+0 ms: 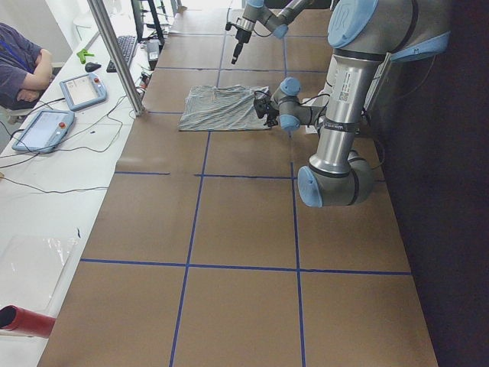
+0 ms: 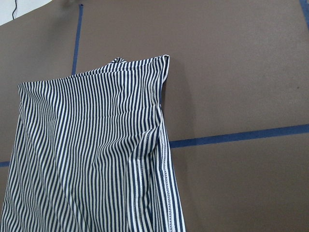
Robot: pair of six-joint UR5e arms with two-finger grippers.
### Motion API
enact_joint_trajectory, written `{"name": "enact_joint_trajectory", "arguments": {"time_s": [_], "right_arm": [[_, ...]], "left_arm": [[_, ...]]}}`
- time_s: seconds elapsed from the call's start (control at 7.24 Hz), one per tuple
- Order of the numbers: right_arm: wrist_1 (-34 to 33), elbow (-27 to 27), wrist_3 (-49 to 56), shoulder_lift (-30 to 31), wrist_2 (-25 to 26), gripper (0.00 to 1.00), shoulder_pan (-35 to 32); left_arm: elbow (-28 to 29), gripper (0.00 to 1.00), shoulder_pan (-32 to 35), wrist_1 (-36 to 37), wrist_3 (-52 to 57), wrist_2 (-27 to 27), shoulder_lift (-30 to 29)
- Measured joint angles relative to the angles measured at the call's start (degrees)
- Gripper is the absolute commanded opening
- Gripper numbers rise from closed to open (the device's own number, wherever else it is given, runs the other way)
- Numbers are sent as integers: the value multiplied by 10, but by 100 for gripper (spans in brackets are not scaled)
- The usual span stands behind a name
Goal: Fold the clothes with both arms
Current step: 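Hold the left gripper at the shirt's near edge, right gripper hovering beside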
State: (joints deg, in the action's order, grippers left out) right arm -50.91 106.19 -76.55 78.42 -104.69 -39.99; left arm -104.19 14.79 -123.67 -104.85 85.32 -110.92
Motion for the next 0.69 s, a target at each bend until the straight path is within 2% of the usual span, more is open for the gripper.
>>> {"name": "enact_joint_trajectory", "arguments": {"time_s": [0.55,0.69], "right_arm": [[-1,0,0,1,0,100,0],[-1,0,0,2,1,100,0]], "left_arm": [[21,57,-15,3,-1,-3,-4],[23,50,-16,3,-1,-4,-5]]}}
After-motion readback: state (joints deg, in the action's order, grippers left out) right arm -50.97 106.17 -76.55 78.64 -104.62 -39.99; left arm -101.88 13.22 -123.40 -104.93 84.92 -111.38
